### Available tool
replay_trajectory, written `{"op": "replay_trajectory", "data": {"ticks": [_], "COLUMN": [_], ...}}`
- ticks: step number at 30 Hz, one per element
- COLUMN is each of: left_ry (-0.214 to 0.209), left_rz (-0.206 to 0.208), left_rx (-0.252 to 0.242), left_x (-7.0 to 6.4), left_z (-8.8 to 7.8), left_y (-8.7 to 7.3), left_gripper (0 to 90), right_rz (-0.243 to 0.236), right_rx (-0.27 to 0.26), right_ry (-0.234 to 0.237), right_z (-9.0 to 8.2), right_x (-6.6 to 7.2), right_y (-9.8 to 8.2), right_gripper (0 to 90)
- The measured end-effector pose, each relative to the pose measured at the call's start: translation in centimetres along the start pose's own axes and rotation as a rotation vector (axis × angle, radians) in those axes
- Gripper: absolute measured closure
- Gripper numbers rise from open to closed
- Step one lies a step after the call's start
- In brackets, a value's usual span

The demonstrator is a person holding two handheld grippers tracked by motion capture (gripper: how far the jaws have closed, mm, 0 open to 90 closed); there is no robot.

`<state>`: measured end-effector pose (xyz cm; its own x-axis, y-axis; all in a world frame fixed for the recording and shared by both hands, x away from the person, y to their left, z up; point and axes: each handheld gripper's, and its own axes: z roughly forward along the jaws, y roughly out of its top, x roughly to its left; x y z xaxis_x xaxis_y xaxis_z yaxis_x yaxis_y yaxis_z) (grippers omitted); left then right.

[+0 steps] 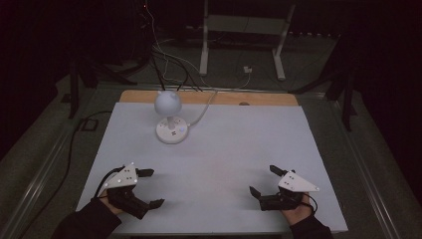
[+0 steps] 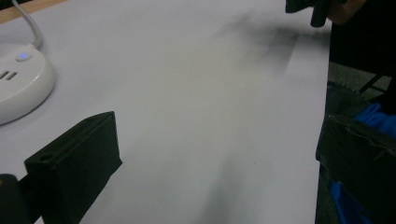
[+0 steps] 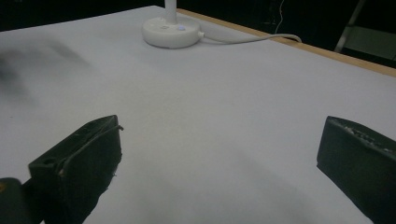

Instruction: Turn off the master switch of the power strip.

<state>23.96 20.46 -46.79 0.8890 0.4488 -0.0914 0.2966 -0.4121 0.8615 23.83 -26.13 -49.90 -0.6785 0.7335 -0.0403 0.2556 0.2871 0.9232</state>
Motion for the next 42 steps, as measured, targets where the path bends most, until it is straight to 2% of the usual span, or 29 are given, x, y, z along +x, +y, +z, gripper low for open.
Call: {"op": "replay_trajectory", "data": {"ticks": [7,15,21,25,27,31,35,42], "left_ry": [0.021,0.026,0.036,0.054,0.073,0.078,0.110,0.167], "left_rz": [-0.012,-0.007,0.000,-0.019,-0.012,-0.022,-0.017,-0.047], "left_rx": [-0.003,-0.007,-0.034,-0.032,-0.031,-0.046,-0.037,-0.034], "left_x": [0.6,1.2,1.6,2.1,2.3,2.8,3.1,3.9], "left_z": [0.2,0.8,1.2,1.5,1.7,2.1,2.8,4.0], "left_y": [0.7,2.0,3.0,3.6,3.9,4.4,4.9,5.0], "left_gripper": [0.3,0.3,0.4,0.3,0.3,0.3,0.3,0.4], "right_rz": [0.004,0.004,0.014,0.015,0.014,0.019,0.019,0.023], "right_rx": [0.000,0.002,0.000,0.000,-0.001,-0.001,-0.004,-0.007], "right_ry": [0.005,0.008,0.013,0.016,0.016,0.017,0.017,0.022], "right_z": [0.0,0.0,0.0,0.0,0.0,0.0,0.0,-0.1], "right_x": [0.0,0.0,-0.1,0.0,-0.1,-0.1,-0.1,-0.1], "right_y": [0.0,-0.1,-0.1,-0.1,-0.1,-0.1,0.0,-0.1], "right_gripper": [0.0,0.0,0.0,0.0,0.0,0.0,0.0,0.0]}}
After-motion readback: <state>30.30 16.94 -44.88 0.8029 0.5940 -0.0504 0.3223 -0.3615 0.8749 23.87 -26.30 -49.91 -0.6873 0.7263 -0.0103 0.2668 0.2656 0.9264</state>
